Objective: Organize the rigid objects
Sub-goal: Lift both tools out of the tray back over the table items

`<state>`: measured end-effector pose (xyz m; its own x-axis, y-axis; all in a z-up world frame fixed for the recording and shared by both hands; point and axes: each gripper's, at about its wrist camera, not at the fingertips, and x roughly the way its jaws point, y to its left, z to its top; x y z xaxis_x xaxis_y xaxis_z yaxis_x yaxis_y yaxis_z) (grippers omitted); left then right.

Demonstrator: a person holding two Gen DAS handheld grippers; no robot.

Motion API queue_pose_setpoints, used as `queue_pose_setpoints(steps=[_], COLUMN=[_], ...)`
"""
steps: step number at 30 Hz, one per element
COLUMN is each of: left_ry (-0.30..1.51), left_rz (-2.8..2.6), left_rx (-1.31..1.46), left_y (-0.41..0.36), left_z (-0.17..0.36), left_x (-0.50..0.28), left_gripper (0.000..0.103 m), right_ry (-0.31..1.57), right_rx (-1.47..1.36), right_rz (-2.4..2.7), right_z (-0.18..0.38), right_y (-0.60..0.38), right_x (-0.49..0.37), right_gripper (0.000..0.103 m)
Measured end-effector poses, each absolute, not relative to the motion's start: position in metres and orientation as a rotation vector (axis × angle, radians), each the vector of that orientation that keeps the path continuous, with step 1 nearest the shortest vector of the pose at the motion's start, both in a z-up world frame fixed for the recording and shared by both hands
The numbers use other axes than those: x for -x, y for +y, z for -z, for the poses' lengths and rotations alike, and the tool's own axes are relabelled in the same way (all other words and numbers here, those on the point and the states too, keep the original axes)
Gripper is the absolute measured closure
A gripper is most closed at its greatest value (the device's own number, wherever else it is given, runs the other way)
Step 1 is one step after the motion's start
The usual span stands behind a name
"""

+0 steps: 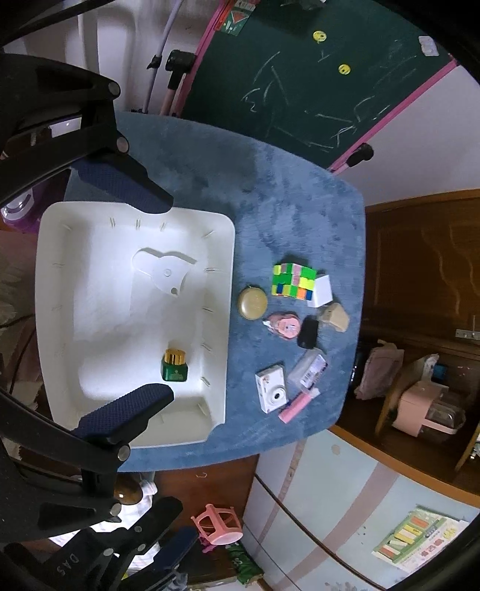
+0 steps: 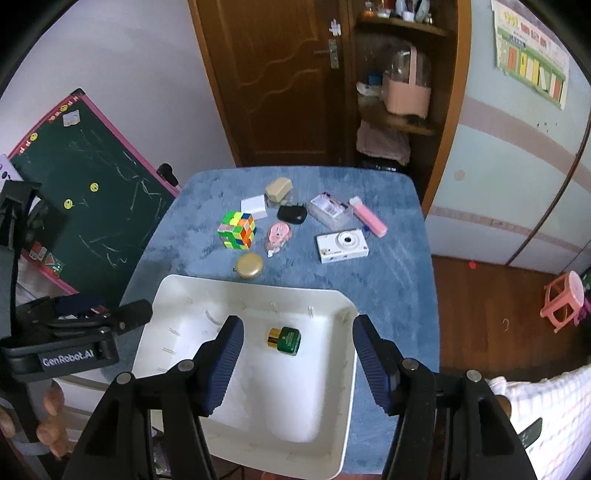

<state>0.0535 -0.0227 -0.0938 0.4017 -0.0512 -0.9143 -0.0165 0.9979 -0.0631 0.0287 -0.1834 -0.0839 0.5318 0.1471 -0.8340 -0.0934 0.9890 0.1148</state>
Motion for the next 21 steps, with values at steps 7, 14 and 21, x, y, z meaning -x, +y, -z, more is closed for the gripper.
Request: queue_pose_setpoints(steps=[7, 14, 21], left_ry=[1.119, 1.097, 1.040], left_rz=[0.015, 0.027, 0.021], left_rx=[0.052, 0.016, -0.058], left_y=[-0.029, -0.028, -0.017], left_z=[0.073, 0.052, 0.028], left_x=[-0.057, -0.079, -0.122], left_gripper=[0.009, 0.009, 0.009], right_ry=[0.944, 0.930, 0.884], right_rx=[-0.053, -0.071, -0.059], right_rz=[-0.165, -0.174, -0.125], right_z=[0.062, 0.046, 0.022], right_y=[-0.189, -0.188, -0.183], right_x=[-0.027, -0.043, -0.079], right_gripper=[0.036, 0.036, 0.036])
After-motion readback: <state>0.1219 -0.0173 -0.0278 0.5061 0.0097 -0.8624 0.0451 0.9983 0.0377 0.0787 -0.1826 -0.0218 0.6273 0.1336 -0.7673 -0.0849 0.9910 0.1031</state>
